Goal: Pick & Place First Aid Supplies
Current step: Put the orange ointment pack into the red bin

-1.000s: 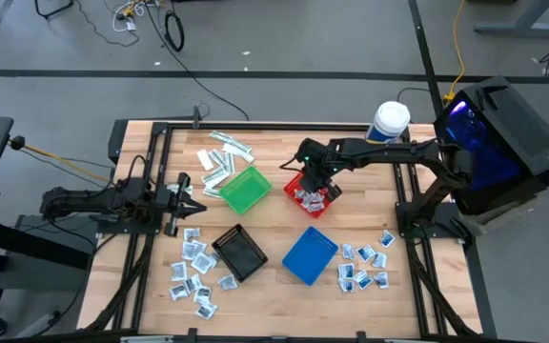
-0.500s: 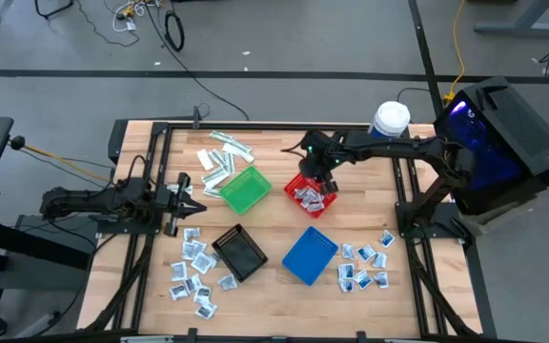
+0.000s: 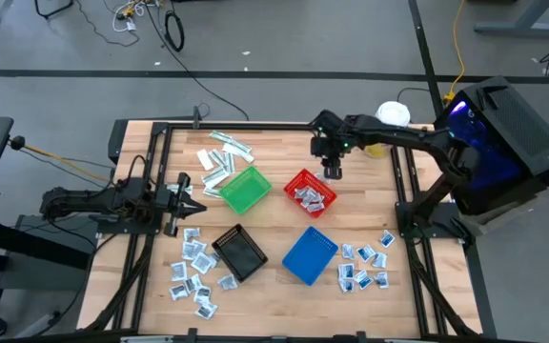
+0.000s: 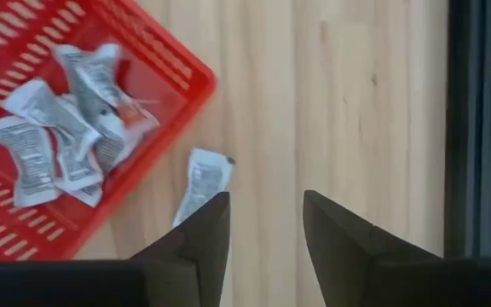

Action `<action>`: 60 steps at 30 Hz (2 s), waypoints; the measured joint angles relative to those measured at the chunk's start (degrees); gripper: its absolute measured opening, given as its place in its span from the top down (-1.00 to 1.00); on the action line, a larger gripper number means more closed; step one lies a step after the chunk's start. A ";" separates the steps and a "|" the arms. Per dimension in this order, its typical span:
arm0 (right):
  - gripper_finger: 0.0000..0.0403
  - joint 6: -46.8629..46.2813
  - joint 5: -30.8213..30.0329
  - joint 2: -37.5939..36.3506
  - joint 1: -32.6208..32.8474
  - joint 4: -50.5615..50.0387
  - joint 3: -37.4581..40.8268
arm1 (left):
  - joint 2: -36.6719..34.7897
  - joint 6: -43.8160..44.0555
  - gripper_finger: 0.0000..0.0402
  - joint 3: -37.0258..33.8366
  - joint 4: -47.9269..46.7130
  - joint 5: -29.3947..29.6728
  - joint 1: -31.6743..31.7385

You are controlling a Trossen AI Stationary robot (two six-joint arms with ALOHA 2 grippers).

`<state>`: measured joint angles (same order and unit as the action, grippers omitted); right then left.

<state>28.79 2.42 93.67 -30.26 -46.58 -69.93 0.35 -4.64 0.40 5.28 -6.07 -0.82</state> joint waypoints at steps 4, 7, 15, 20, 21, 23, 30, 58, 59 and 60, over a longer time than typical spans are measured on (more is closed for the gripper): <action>0.24 1.04 0.19 0.00 -0.73 0.32 1.73 | 0.02 0.00 0.87 -0.01 0.02 0.00 0.02; 0.21 7.56 0.63 -1.92 -0.90 1.95 5.99 | 0.02 0.00 0.87 0.00 0.02 0.00 0.00; 0.03 5.06 5.08 -6.68 -1.00 8.05 14.47 | 0.02 0.00 0.87 0.00 0.02 0.00 0.01; 0.00 -1.17 7.40 -6.64 -2.51 10.93 17.11 | 0.01 0.00 0.87 0.01 0.02 0.01 0.00; 0.00 -1.14 7.45 -6.64 -2.73 11.67 17.88 | 0.02 0.00 0.87 0.01 0.02 0.00 0.00; 0.00 -0.77 7.54 -6.64 -3.00 14.03 19.30 | 0.02 0.00 0.87 0.01 0.02 0.00 0.00; 0.00 -0.95 7.54 -6.62 -3.07 23.57 24.89 | -0.01 0.00 0.87 -0.02 0.00 0.00 0.00; 0.00 -9.11 7.91 -6.60 -4.59 44.99 38.91 | 0.02 0.00 0.87 0.00 0.00 0.00 0.02; 0.02 -9.08 7.91 -6.60 -4.59 44.97 38.92 | 0.00 0.00 0.87 -0.01 0.00 0.00 0.01; 0.04 -9.08 7.91 -6.60 -4.57 44.94 38.93 | 0.02 0.00 0.87 0.00 0.00 0.00 0.01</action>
<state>19.70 10.33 87.07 -34.83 -1.64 -31.00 0.36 -4.64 0.40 5.28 -6.06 -0.81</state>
